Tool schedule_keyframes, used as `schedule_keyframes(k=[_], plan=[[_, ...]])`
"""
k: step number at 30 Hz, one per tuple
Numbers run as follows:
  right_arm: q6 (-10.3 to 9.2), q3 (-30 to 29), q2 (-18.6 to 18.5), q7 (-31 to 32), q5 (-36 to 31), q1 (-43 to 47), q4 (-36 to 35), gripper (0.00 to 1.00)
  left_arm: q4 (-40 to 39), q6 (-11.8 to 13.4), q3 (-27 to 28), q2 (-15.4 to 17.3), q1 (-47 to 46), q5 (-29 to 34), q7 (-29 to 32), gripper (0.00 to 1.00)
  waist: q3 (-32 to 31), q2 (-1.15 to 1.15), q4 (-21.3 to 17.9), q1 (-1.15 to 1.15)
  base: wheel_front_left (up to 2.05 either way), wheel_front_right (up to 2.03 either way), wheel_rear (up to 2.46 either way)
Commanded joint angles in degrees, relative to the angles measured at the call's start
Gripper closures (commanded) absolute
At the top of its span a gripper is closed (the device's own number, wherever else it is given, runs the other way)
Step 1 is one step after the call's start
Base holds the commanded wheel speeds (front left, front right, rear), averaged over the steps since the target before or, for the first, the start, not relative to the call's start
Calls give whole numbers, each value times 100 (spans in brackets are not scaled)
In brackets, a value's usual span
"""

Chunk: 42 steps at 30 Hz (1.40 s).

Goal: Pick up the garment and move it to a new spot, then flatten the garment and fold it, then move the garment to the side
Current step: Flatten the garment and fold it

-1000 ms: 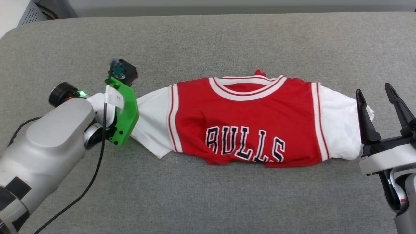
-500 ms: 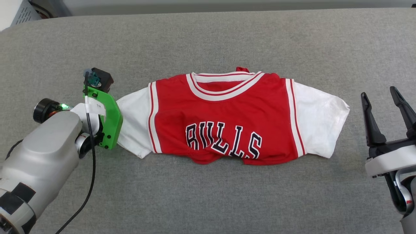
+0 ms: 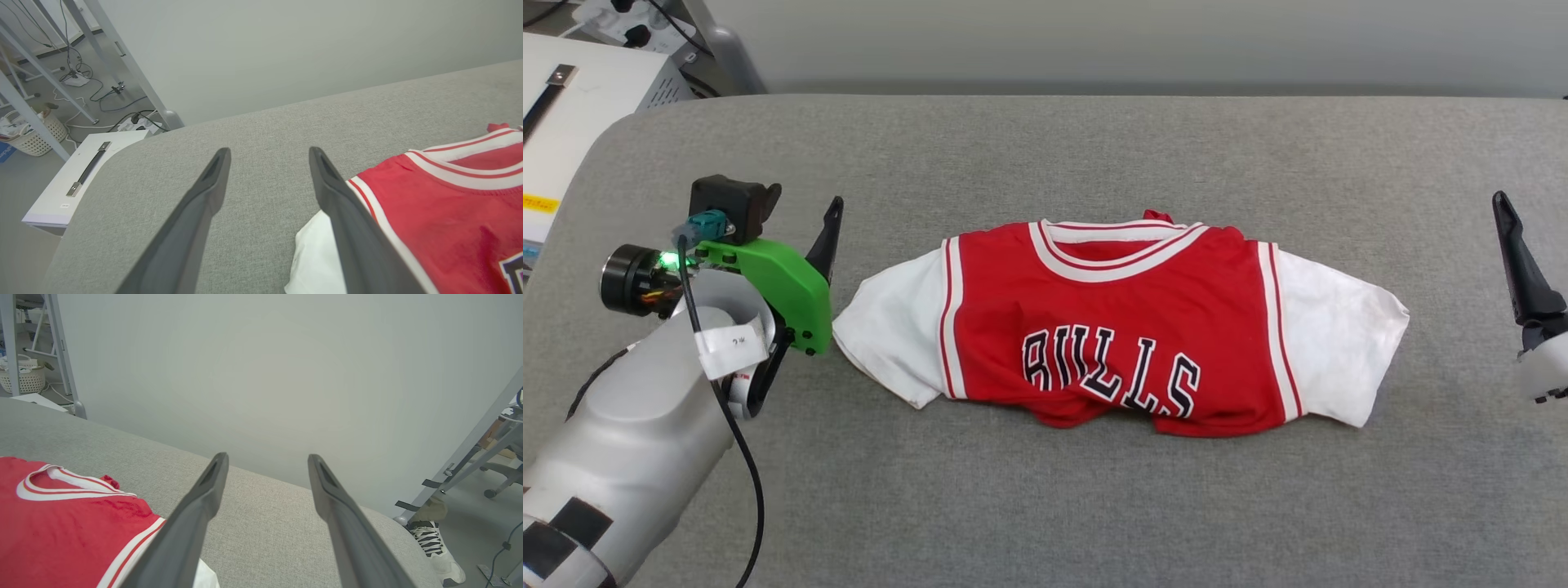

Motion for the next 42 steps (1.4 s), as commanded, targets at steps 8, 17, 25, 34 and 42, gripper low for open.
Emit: schedule_keyframes(k=[8,17,25,34,42], plan=[[-4,1175,-1186,2277,1378,-615,49,0,-1751,1130,935,272,906,940,-121,0,47,0,382,0,0,0,0],[-4,2191,-2104,5154,3056,-1165,201,0,-2678,1480,1716,207,1545,1662,-123,0,476,0,671,0,0,0,0],[-4,2523,-1881,5423,3016,-1714,825,0,-2997,1499,2347,-85,1714,2072,-123,0,957,0,881,0,0,0,0],[-4,3279,-1713,5397,3312,-1546,1268,0,-2885,1271,2870,-414,1861,2449,-123,0,1163,0,915,0,0,0,0],[-4,3448,-1852,4419,3378,-1910,1150,100,-2556,946,3208,-379,1780,2644,-123,0,1005,0,700,0,0,0,0]])
